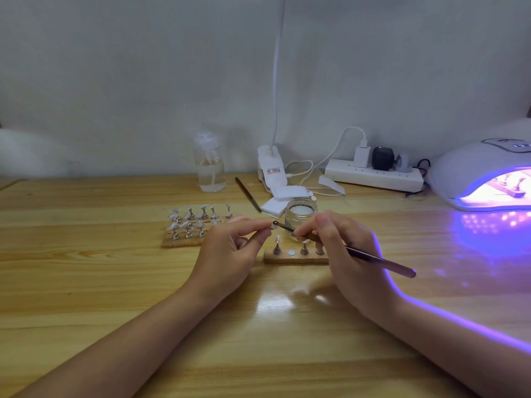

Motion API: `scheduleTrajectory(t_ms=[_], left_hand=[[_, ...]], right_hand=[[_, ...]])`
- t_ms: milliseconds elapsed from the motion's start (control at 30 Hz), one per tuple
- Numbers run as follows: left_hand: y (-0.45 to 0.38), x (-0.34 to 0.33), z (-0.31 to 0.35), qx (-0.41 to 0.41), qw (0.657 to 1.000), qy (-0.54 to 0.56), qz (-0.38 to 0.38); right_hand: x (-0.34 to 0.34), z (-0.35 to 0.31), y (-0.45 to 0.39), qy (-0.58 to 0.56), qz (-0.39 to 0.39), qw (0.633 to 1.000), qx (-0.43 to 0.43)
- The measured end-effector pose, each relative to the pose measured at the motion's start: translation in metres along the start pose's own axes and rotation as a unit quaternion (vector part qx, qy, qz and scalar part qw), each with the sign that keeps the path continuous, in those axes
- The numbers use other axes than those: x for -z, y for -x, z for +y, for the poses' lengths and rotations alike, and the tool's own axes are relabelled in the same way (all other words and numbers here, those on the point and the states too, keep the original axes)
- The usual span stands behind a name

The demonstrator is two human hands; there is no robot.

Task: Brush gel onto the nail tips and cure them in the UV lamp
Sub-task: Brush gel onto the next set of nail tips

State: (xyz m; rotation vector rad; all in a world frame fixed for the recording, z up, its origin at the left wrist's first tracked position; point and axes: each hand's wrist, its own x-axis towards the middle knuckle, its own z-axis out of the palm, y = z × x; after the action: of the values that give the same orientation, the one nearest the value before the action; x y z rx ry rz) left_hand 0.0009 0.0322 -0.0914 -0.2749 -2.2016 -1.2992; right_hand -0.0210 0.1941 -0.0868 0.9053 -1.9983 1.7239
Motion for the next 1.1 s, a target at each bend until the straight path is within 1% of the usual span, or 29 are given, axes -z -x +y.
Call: scheduleTrajectory(t_ms=[100,167,267,433,600,800,900,1033,1100], left_hand=[[-0.0006,-0.0007,0.0012,0.015,1.0,0.025,-0.003],[-0.0007,-0.0008,0.0005,0.024,0.999,0.034,-0.003],[0.0003,-0.0002,0.0012,0.02,0.999,0.028,-0.006],[0.0,0.0002,0.0009,0.028,0.999,0.023,-0.009],[0.0002,0.0006,0.0004,0.047,0.998,0.037,0.005],[-0.0008,0.0034,-0.0002,0.04,0.998,0.05,0.017],[-0.0003,0.0036,-0.0005,0.053,0.996,0.072,0.028],[-0.0002,0.0021,0.0011,0.058,0.995,0.082,0.024],[-0.0002,0.0026,0.0011,0.055,0.995,0.084,0.021]], right_hand=[[0.0,0.0015,0.0008,-0.04,0.006,0.999,-0.016],[0.0008,0.0013,0.0014,-0.047,0.021,0.999,-0.016],[0.0027,0.0005,0.0008,-0.027,0.035,0.999,0.002],[0.0009,0.0002,-0.0007,0.025,0.013,1.0,0.013],[0.0002,0.0026,0.0014,-0.055,0.016,0.998,-0.005],[0.0035,0.0029,0.0005,-0.063,0.054,0.997,-0.007],[0.0044,0.0028,-0.0007,-0.034,0.054,0.998,0.005],[0.0018,0.0017,0.0002,0.027,0.027,0.999,0.022],[0.0014,0.0012,0.0006,0.038,0.021,0.999,0.026]])
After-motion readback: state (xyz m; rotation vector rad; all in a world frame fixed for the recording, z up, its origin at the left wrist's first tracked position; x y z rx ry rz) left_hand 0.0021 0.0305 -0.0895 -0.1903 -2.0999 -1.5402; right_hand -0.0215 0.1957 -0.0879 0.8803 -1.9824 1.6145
